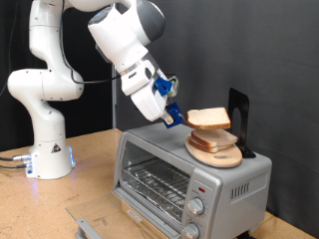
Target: Make a piece of toast with the oven
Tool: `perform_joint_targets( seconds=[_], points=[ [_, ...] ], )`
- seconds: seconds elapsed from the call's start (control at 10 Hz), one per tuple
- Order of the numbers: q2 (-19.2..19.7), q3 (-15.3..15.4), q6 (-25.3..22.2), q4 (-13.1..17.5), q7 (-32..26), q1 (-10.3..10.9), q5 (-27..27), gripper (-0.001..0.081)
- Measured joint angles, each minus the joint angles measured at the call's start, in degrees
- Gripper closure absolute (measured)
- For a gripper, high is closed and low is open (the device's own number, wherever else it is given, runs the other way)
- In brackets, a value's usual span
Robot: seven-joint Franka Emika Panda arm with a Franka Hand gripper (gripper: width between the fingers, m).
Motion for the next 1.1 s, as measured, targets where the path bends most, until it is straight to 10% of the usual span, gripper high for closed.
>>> perform_joint_targets(
  seconds=[0.4, 1.1],
  points=[
    [-0.49, -6.53, -5.66, -0.2, -9.08, -1.27, 3.35, 0.0443],
    [-0.61, -17.56, -21.88, -1.11, -23.96, -7.34, -6.05, 0.0443]
  ],
)
